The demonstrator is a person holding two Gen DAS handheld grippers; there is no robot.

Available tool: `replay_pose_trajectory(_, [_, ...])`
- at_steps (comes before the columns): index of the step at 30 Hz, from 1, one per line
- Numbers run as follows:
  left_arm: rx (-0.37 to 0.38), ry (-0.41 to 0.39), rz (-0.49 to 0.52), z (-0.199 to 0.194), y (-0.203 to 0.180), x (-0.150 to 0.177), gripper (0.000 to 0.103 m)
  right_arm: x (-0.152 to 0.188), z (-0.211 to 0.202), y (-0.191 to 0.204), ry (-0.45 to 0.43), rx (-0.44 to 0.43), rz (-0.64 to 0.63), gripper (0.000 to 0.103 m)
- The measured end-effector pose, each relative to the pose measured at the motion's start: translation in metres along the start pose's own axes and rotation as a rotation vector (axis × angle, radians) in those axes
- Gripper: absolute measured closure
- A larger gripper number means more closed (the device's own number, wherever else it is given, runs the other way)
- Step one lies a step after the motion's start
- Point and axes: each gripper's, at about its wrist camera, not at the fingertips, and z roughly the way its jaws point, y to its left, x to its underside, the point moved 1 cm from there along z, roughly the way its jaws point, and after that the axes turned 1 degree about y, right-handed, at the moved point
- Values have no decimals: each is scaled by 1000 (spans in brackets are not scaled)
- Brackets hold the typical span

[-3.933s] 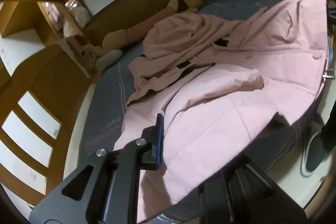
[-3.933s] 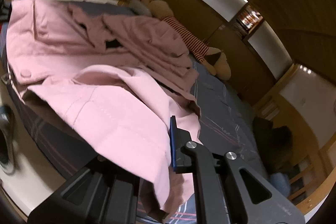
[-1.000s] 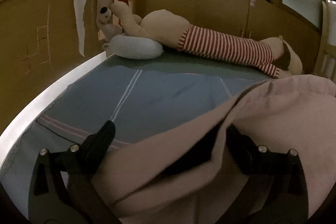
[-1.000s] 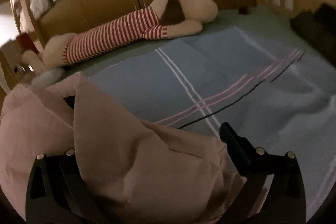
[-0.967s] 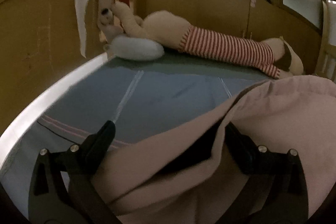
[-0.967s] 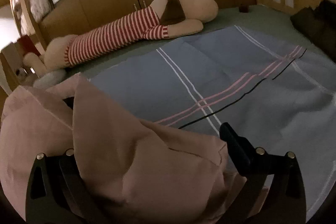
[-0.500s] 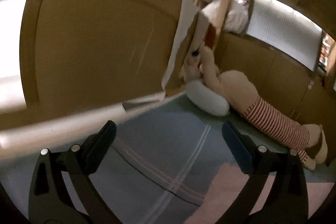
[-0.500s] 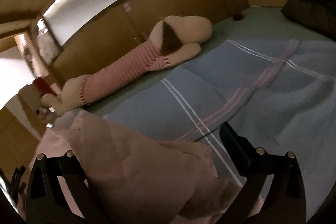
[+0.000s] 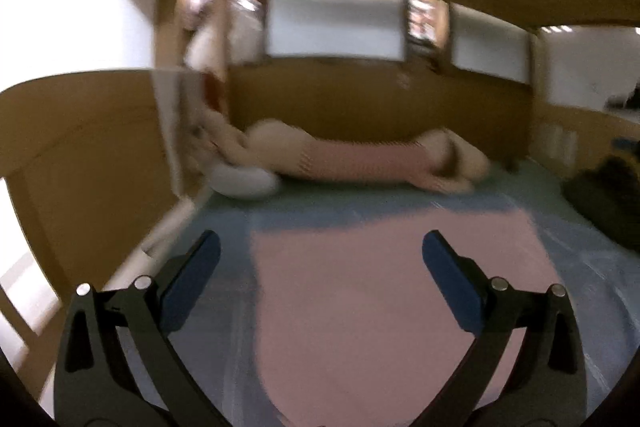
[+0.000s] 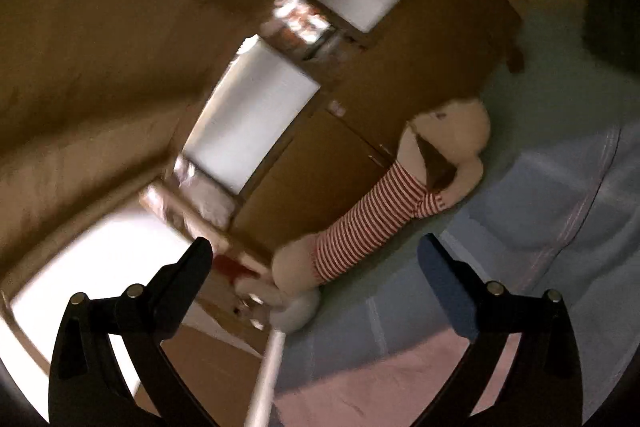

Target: Fold large clothes

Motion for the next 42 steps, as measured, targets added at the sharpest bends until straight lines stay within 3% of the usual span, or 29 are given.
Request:
replay_pose_trajectory(3, [13,48,-8,-27,-41,23,2,76,-28,35,169,130,-264,1])
replay_pose_trajectory(4, [5,74,-9,-33,-54,31,2,119,-40,42,215,201,-381,1])
replay_pose_trajectory(6, [-26,113,-12,-39,-69,42,2,180,-54,43,248,331,-511,1])
replay_pose_trajectory(7, [-85,129,-9,-43,-77,47,2,218,-66,43,247,415,-574,1])
replay_pose_trajectory(9, [-184,111,-15,-48,-81,56,2,259,-80,37,220,496,-619,1])
replay_pose_trajectory(12, [-209,108,-40,-51,-82,70,2,304,-107,31,155,489,-641,1])
replay_pose_trajectory(15, [-195,179,-55,-46,-81,85,2,321,-115,31,148,454,-669,1])
replay_pose_trajectory(19, [-180,211,-21,-37,-86,98,2,334,-118,24,160,448,-694,1])
replay_pose_trajectory(22, [-166,211,25,-39,-95,102,2,339,-116,22,204,458,-680,1])
replay_pose_trajectory(24, [-151,208,37,-41,-101,101,2,338,-122,23,184,442,-663,1])
replay_pose_trajectory(28, [-118,204,20,-45,-105,98,2,340,-125,28,163,435,-681,1])
replay_pose_trajectory(42, [-117,241,-35,-40,-89,94,2,352,-115,32,205,427,-690,1])
